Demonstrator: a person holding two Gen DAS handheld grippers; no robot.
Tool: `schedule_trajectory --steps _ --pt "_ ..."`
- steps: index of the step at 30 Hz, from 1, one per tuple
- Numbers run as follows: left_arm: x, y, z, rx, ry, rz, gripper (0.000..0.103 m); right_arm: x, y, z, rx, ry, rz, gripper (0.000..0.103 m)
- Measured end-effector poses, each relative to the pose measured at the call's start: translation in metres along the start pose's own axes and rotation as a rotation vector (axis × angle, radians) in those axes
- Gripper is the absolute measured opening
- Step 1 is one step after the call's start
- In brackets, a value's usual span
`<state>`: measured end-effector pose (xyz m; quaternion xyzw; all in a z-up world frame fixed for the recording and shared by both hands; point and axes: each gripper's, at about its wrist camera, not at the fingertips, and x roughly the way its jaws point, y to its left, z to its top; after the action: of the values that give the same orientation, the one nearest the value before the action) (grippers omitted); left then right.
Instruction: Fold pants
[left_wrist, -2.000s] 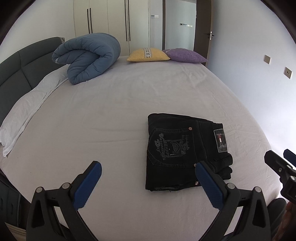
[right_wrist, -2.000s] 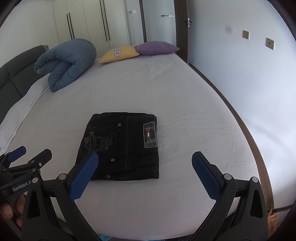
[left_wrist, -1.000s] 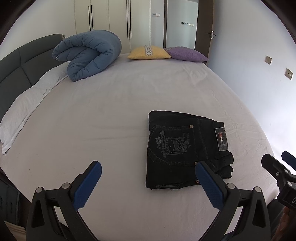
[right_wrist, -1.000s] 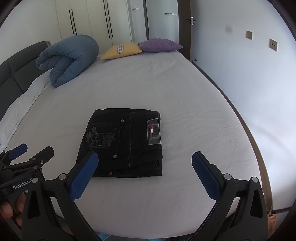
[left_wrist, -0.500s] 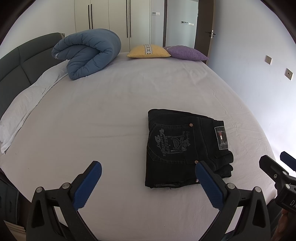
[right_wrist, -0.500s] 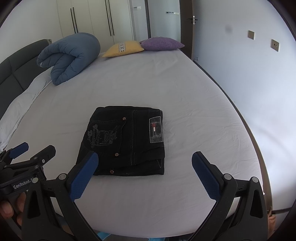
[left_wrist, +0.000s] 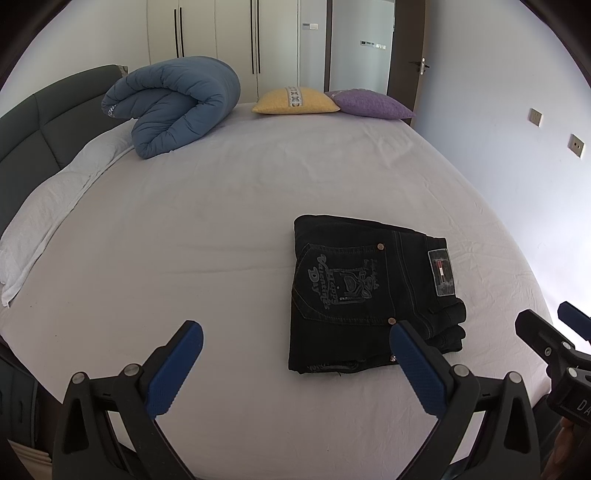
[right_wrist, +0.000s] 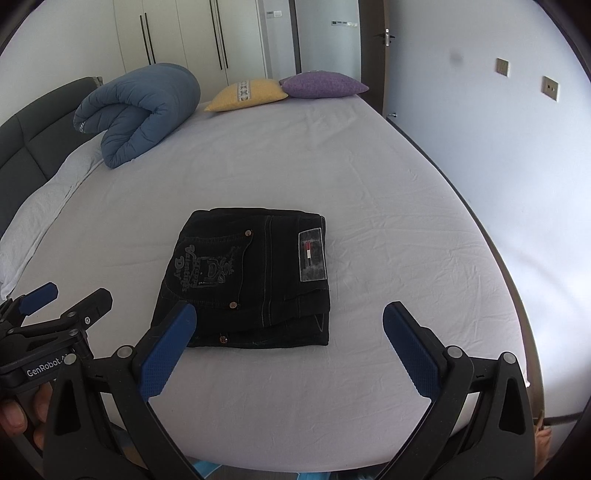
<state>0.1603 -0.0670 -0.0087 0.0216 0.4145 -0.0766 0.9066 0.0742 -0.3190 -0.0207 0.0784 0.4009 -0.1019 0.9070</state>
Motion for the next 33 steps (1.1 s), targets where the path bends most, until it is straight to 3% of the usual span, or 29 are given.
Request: schedule_trajectory --steps 33 --pt "0.010 0.002 -0.001 0.007 0.016 -0.012 0.103 0.003 -0.002 -0.007 -0.001 0.014 0.004 0.103"
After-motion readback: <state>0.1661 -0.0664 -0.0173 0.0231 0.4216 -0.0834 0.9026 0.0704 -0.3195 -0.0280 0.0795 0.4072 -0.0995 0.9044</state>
